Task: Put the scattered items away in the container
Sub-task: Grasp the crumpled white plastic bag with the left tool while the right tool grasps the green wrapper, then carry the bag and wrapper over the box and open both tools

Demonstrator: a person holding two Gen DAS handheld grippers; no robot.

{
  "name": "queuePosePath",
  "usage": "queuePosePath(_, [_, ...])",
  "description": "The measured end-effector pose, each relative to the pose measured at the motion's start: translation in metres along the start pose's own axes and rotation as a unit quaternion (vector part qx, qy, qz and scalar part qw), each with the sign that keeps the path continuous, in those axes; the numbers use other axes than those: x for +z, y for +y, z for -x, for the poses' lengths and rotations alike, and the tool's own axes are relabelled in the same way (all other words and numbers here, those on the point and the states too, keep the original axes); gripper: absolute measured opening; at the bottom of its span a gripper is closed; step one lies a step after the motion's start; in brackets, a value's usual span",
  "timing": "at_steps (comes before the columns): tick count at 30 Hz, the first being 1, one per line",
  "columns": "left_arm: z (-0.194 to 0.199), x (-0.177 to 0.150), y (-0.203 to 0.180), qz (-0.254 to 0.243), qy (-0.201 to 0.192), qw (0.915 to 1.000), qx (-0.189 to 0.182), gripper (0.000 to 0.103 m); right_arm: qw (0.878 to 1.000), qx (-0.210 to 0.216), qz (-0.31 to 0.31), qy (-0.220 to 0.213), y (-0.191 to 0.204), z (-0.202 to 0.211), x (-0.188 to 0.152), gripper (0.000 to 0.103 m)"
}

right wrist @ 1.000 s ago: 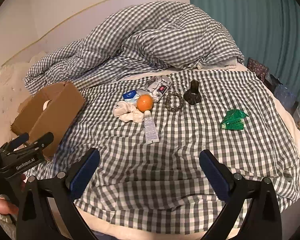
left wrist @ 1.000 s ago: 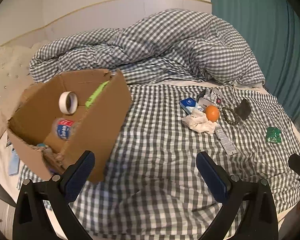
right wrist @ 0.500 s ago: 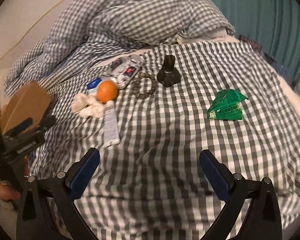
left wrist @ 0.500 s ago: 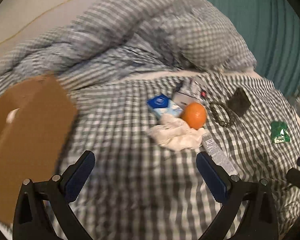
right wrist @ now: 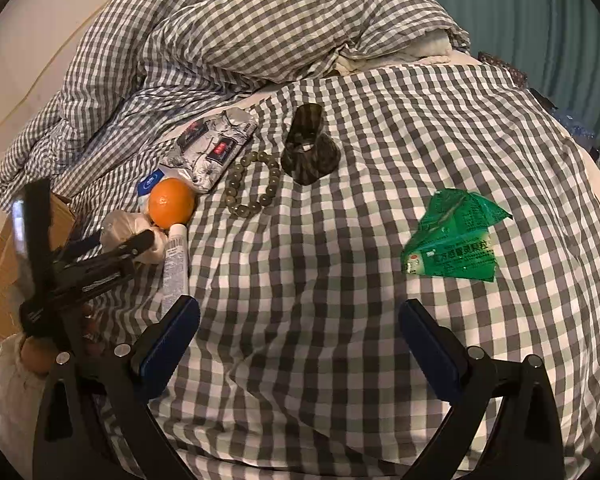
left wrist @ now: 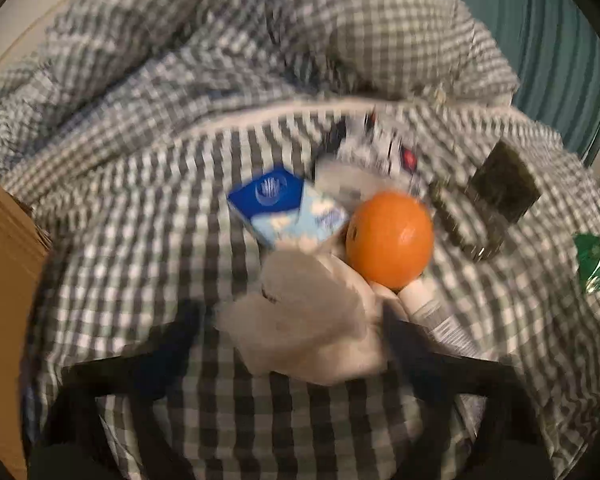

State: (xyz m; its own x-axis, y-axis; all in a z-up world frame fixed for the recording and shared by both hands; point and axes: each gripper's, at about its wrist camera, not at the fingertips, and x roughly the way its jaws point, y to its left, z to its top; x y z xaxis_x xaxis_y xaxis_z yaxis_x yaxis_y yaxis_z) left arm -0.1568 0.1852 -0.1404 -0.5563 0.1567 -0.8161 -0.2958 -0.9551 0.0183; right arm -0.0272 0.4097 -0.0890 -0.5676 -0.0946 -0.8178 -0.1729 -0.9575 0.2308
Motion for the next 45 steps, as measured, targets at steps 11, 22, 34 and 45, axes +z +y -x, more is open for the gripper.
queuePosePath(11, [0.043,-0.013,-0.008,-0.012,-0.036,0.999,0.023,0.01,0.998,-0.039,-0.033,-0.025,-0.052,0.018,0.009,0.1])
queuePosePath(22, [0.047,-0.018,-0.006,-0.014,-0.029,0.9992,0.023,0.01,0.984,-0.17,-0.048,0.019,-0.082,-0.042,0.043,0.094])
queuePosePath(34, [0.061,-0.024,0.004,0.006,-0.027,0.9995,0.013,0.011,0.992,-0.116,-0.041,-0.026,-0.056,0.016,0.037,0.04])
queuePosePath(45, [0.136,-0.035,0.042,0.037,-0.054,0.9976,0.023,0.011,0.998,-0.048,0.048,-0.015,0.063,0.038,0.009,0.04])
